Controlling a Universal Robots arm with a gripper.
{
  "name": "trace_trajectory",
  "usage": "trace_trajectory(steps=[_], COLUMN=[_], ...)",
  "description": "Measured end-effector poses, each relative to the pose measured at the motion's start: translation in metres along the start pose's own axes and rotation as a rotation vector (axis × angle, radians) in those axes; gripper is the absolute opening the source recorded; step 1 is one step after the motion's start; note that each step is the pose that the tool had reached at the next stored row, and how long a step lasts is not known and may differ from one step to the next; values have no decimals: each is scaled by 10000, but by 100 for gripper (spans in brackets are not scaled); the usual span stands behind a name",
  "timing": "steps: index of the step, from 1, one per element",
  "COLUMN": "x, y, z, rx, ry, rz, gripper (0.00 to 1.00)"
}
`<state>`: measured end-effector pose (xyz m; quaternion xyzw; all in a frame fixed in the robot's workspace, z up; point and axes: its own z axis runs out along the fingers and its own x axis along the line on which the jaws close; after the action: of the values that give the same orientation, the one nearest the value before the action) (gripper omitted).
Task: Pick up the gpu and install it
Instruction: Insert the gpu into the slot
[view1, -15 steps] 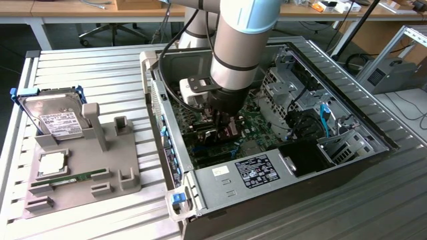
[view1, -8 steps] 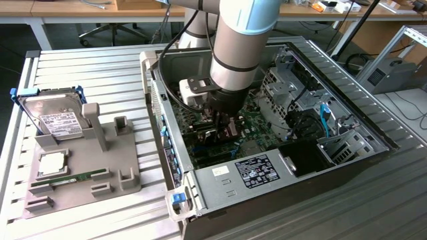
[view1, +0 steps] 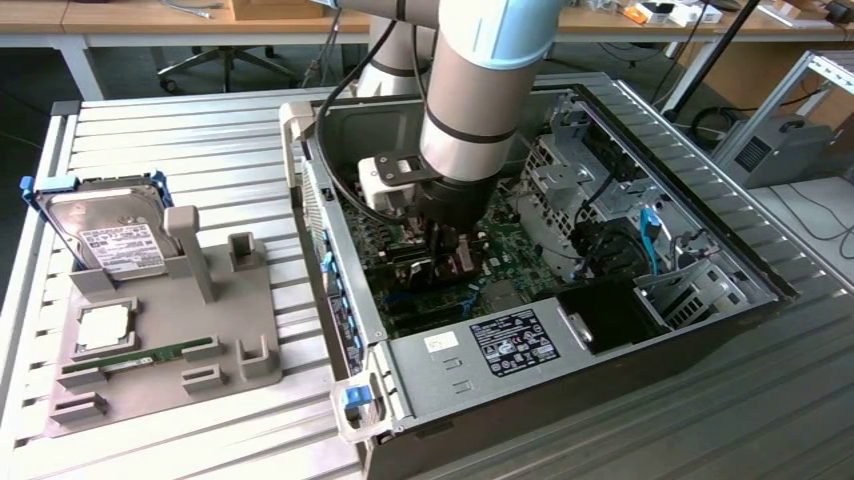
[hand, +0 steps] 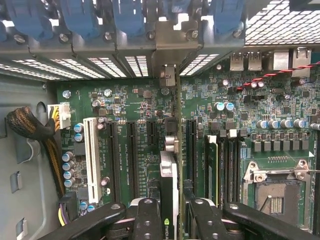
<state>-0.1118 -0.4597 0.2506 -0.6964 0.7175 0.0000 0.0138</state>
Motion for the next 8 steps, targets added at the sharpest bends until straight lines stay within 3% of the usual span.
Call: trace_trajectory(steps=[8], x=[1], y=[36], z=[-1], rx=[5], ry=[0], rz=[1], gripper=[27])
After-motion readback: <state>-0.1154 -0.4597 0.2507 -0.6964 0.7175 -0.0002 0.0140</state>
